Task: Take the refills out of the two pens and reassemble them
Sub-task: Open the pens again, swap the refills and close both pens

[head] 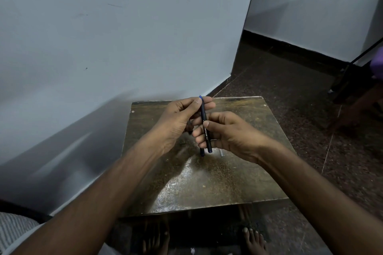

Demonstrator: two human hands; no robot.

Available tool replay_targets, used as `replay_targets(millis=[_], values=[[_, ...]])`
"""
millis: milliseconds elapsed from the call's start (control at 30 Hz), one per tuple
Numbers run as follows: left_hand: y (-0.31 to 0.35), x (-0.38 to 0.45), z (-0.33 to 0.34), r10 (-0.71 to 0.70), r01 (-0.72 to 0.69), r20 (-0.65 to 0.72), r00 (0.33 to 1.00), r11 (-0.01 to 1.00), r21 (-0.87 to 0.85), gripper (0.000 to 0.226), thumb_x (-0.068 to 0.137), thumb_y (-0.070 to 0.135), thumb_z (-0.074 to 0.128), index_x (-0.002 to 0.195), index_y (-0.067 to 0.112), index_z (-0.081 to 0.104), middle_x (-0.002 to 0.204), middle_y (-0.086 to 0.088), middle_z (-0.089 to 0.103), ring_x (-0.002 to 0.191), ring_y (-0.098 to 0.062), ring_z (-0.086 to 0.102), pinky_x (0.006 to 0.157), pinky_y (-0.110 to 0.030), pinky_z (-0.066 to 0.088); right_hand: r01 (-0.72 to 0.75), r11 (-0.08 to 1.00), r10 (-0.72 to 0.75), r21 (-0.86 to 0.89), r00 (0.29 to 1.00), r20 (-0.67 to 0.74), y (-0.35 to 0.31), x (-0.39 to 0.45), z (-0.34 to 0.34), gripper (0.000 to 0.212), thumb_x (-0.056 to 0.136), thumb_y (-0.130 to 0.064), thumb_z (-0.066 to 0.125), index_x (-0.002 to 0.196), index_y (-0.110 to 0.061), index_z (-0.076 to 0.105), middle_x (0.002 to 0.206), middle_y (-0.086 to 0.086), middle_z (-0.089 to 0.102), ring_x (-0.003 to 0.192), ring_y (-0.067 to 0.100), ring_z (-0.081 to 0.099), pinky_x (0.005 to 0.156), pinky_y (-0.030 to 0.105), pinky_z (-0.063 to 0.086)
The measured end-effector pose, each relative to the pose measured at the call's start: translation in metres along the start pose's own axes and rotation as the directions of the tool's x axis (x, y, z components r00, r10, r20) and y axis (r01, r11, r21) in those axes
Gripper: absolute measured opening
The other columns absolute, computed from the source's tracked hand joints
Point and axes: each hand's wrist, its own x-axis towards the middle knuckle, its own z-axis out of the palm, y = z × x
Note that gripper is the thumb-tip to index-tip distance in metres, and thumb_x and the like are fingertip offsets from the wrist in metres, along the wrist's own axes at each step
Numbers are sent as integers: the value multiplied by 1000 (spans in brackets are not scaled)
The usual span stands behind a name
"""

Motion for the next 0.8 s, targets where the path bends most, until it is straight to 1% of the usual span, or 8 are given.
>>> replay_targets(millis=[67,200,367,500,567,633,700,800], values=[[1,0,-2,15,-15,-12,1000,1000,0,23,110,29,64,110,26,86,119,1,85,74,-8,62,68,-17,60,10,999,-10,-47,1000,8,-1,-1,-5,27,113,-5,50,131,11,63,101,16,78,90,23,77,89,39,65],[1,3,-5,108,-103,-84,991,993,66,18,108,22,68,107,20,86,100,4,87,59,0,66,58,-12,53,13,997,-14,-79,1000,-12,-4,0,-10,17,106,-5,63,115,1,77,103,19,83,92,27,83,83,37,69],[0,2,-3,175,-156,-129,976,977,148,16,106,23,70,104,21,86,91,7,86,77,5,75,68,-7,52,7,994,-19,-112,994,-106,-1,5,-5,11,102,-4,71,106,-3,81,96,18,84,84,28,84,76,38,70],[-2,0,0,192,-157,-191,963,971,181,14,104,24,73,100,23,87,90,4,87,89,-5,82,78,-17,58,42,957,-124,-287,953,-275,9,9,5,8,97,-9,80,103,-5,84,87,14,85,80,30,85,76,49,71],[-3,0,1,205,-156,-234,950,964,215,13,103,27,76,97,26,87,91,2,88,93,-10,84,88,-29,65,55,906,-213,-420,916,-341,12,11,11,7,93,-13,86,99,-10,85,78,6,85,72,24,85,71,46,71],[-2,-2,2,205,-147,-267,942,964,222,10,101,28,79,97,25,88,91,2,88,94,-12,85,93,-33,66,57,874,-268,-483,885,-381,12,12,15,9,88,-16,91,94,-13,85,72,1,84,65,19,84,64,40,70],[0,-4,2,188,-122,-303,934,967,222,11,93,35,87,92,24,89,86,4,87,89,-9,84,88,-28,66,64,876,-278,-478,877,-392,12,12,16,15,82,-19,96,89,-13,84,70,1,83,63,17,83,58,34,68],[3,-6,-1,203,-83,-369,907,945,316,37,75,61,93,76,26,80,67,14,74,64,-3,70,68,-16,58,75,864,-285,-497,888,-362,13,9,17,21,78,-23,98,88,-14,83,71,1,83,65,16,83,59,32,68]])
